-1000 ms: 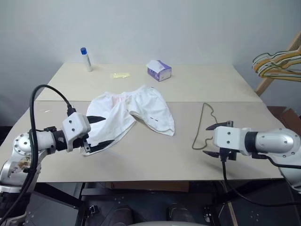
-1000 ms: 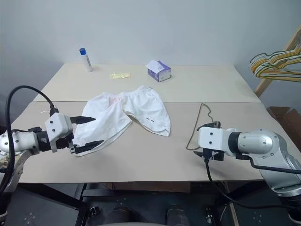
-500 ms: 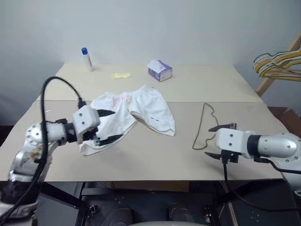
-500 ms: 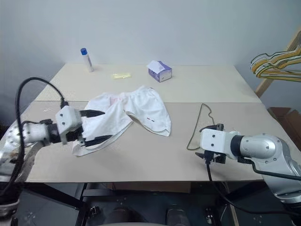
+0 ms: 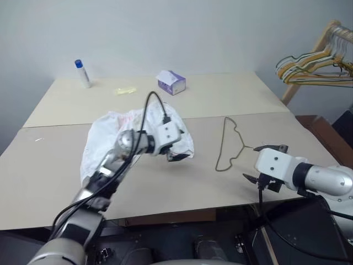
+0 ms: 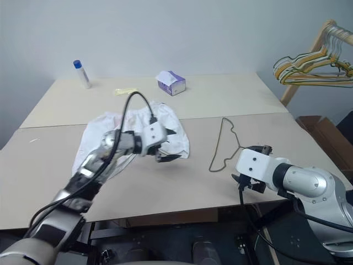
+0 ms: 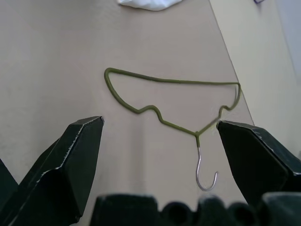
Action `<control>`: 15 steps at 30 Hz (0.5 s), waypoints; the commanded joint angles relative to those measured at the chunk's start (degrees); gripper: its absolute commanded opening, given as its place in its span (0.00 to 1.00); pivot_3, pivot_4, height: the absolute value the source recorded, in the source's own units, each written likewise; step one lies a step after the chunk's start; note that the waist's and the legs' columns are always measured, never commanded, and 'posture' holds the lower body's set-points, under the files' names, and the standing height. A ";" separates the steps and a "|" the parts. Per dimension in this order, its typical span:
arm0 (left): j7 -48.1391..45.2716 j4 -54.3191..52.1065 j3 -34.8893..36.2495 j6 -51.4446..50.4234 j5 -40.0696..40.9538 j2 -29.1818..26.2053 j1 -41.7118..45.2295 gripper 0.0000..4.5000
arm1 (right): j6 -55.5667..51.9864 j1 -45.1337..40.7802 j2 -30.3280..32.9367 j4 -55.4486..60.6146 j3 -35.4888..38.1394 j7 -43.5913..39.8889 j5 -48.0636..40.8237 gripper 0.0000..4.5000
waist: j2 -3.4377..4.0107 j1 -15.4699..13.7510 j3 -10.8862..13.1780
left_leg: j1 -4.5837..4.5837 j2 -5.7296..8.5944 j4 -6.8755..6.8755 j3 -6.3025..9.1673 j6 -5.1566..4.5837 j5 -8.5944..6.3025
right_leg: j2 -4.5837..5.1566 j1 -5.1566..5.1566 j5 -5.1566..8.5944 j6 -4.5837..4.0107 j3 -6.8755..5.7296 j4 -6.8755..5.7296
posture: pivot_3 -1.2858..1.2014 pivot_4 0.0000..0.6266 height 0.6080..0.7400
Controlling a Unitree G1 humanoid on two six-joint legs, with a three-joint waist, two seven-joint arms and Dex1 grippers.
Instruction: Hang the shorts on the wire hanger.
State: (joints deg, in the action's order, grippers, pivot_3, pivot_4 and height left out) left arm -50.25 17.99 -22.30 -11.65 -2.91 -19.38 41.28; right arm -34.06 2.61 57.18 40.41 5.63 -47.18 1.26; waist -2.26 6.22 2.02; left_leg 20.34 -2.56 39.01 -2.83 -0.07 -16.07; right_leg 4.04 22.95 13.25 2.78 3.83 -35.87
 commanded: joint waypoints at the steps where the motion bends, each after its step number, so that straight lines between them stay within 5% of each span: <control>1: 2.21 5.09 -2.08 -2.95 -3.56 2.71 2.94 1.00 | -1.57 0.33 -0.10 2.35 1.55 1.67 1.29 1.00 | 0.00 1.49 0.00 | 0.02 0.00 0.00 0.01 -0.03 -0.02 | 0.00 0.00 0.00 0.01 0.01 0.01 | 0.42 0.00 1.00; 8: 7.09 9.66 -3.71 -9.24 -9.37 5.69 4.31 1.00 | -2.75 0.58 0.19 3.12 1.41 2.24 1.54 1.00 | -0.01 5.22 0.00 | 0.07 0.02 -0.01 0.11 -0.07 -0.04 | 0.02 0.05 0.06 0.22 0.08 -0.04 | 0.42 0.00 1.00; 15: 12.73 14.05 -3.14 -13.51 -12.09 7.87 4.99 1.00 | -2.34 -1.18 0.57 2.06 -0.50 1.97 1.59 1.00 | -0.01 5.94 0.00 | 0.06 0.08 -0.01 0.20 -0.06 -0.05 | 0.12 0.03 0.21 0.57 0.08 -0.04 | 0.42 0.00 1.00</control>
State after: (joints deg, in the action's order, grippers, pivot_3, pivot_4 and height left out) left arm -39.17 30.87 -25.91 -23.57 -13.45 -11.45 45.01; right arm -36.73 2.86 57.18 41.92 4.75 -45.68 2.10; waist -2.27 12.16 2.02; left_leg 20.38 -2.47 39.00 -2.63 -0.14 -16.11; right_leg 4.17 22.97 13.46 3.36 3.91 -35.90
